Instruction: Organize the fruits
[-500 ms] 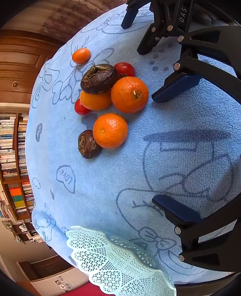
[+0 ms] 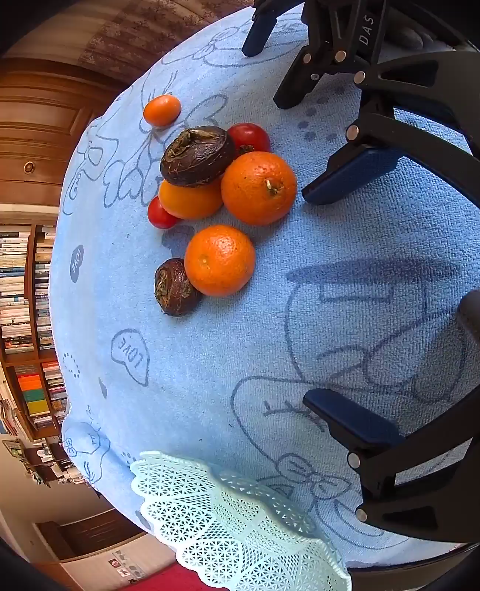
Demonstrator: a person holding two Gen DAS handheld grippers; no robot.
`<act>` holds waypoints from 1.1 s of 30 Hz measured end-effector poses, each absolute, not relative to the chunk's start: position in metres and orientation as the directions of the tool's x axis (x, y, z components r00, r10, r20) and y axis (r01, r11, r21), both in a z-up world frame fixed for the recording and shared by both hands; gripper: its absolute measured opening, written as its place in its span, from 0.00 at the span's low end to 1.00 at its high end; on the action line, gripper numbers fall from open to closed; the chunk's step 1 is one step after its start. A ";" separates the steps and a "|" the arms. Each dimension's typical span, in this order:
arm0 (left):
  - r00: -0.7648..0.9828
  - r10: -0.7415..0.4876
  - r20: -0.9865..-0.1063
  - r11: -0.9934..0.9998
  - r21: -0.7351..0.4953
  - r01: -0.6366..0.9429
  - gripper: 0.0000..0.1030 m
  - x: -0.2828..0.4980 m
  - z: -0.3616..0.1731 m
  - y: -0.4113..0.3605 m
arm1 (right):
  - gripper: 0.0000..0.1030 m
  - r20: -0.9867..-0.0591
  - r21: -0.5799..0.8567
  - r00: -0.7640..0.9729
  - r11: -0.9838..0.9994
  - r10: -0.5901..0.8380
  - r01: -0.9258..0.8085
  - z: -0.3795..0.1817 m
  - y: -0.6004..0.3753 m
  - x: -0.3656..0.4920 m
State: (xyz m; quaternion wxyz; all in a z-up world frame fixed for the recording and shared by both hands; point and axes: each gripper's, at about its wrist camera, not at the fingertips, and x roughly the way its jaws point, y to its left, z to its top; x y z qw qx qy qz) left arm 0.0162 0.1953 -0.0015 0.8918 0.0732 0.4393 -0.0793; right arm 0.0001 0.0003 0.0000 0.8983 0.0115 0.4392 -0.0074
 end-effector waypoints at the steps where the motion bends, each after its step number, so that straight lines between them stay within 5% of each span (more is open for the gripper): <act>1: 0.602 -0.078 -0.795 0.977 0.061 0.206 0.98 0.016 -0.001 0.196 | 0.95 -0.789 0.014 0.614 1.000 -0.003 0.024 0.000 0.000 0.000; 33: 0.600 -0.082 -0.795 0.977 0.055 0.206 0.98 0.017 -0.001 0.196 | 0.95 -0.789 0.012 0.615 0.999 -0.020 0.048 -0.001 0.000 -0.002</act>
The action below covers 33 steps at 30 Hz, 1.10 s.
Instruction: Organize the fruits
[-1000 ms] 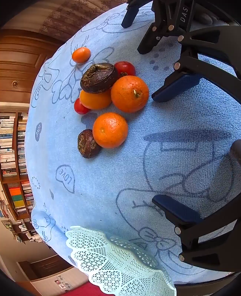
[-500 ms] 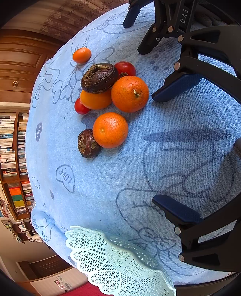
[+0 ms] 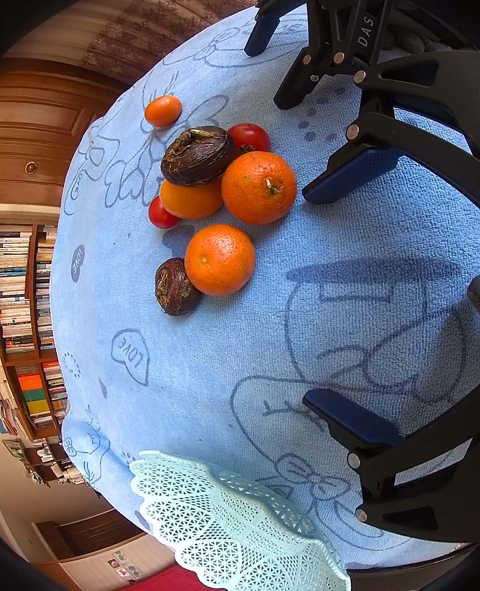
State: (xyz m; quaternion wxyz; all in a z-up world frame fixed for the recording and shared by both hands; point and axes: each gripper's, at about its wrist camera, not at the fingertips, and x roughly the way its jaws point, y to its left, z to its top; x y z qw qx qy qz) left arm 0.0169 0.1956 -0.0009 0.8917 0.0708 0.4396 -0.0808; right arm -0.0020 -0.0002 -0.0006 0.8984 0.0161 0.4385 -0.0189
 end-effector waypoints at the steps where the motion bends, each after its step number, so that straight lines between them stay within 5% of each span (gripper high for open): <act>1: 0.600 -0.082 -0.796 0.977 0.055 0.206 0.98 0.017 -0.001 0.196 | 0.95 -0.788 0.013 0.615 0.999 -0.020 0.048 -0.001 0.000 -0.002; 33: 0.600 -0.082 -0.796 0.977 0.056 0.207 0.98 0.017 -0.001 0.195 | 0.95 -0.788 0.025 0.615 0.999 -0.004 0.039 0.002 -0.002 -0.003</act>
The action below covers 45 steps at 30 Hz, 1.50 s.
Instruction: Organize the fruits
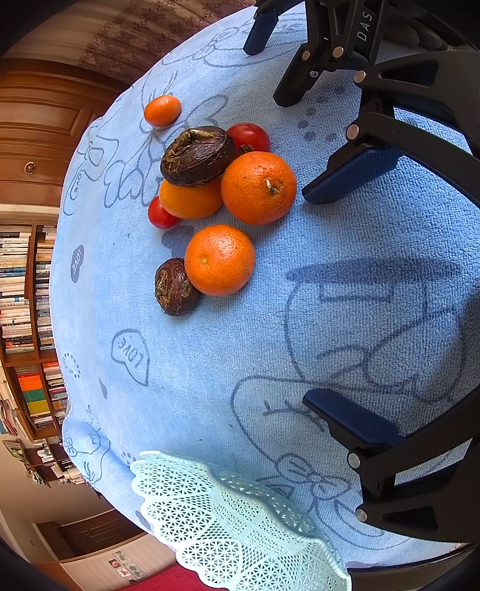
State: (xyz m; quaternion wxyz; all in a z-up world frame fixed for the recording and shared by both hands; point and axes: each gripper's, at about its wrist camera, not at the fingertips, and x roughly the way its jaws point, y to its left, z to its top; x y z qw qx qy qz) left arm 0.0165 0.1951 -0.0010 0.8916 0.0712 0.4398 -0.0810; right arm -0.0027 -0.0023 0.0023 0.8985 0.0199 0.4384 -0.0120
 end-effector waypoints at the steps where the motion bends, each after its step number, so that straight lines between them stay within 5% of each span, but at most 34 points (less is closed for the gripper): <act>1: 0.600 -0.083 -0.796 0.977 0.055 0.207 0.98 0.017 -0.001 0.195 | 0.95 -0.787 0.027 0.617 0.999 -0.002 0.038 0.003 -0.003 -0.003; 24: 0.714 -0.143 -0.685 0.989 -0.070 0.132 0.98 0.000 0.023 0.228 | 0.74 -0.672 0.167 0.710 0.977 0.211 -0.133 0.048 0.041 0.018; 34: 0.717 -0.134 -0.684 0.990 -0.053 0.134 0.98 0.000 0.022 0.225 | 0.40 -0.698 0.208 0.653 0.956 0.293 -0.207 0.037 0.062 0.040; 45: 0.691 -0.142 -0.708 0.989 -0.069 0.132 0.98 0.006 0.018 0.226 | 0.40 -0.647 0.249 0.721 0.962 0.249 -0.109 0.045 0.024 0.018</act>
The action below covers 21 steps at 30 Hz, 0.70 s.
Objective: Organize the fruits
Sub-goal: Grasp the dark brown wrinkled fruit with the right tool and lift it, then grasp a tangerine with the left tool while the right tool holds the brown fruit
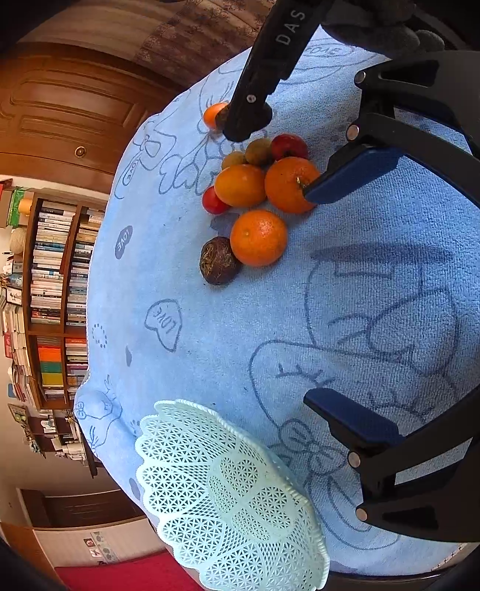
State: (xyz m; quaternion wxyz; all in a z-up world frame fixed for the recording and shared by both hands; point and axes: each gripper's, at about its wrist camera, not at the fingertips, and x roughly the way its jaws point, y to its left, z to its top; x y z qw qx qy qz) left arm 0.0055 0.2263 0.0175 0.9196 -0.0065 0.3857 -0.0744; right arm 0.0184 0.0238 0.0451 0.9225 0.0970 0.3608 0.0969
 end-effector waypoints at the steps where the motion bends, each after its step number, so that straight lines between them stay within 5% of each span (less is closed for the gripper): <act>1: 0.692 -0.138 -0.709 0.989 -0.064 0.132 0.98 0.006 0.018 0.225 | 0.40 -0.644 0.255 0.725 0.962 0.245 -0.098 0.045 0.017 0.015; 11: 0.670 -0.171 -0.723 0.978 -0.044 0.201 0.97 0.004 0.024 0.202 | 0.40 -0.669 0.252 0.723 0.968 0.169 0.007 0.025 -0.025 -0.001; 21: 0.563 -0.293 -0.773 0.946 -0.148 0.289 0.61 0.020 0.013 0.178 | 0.40 -0.653 0.250 0.735 0.968 0.181 -0.017 0.022 -0.022 -0.004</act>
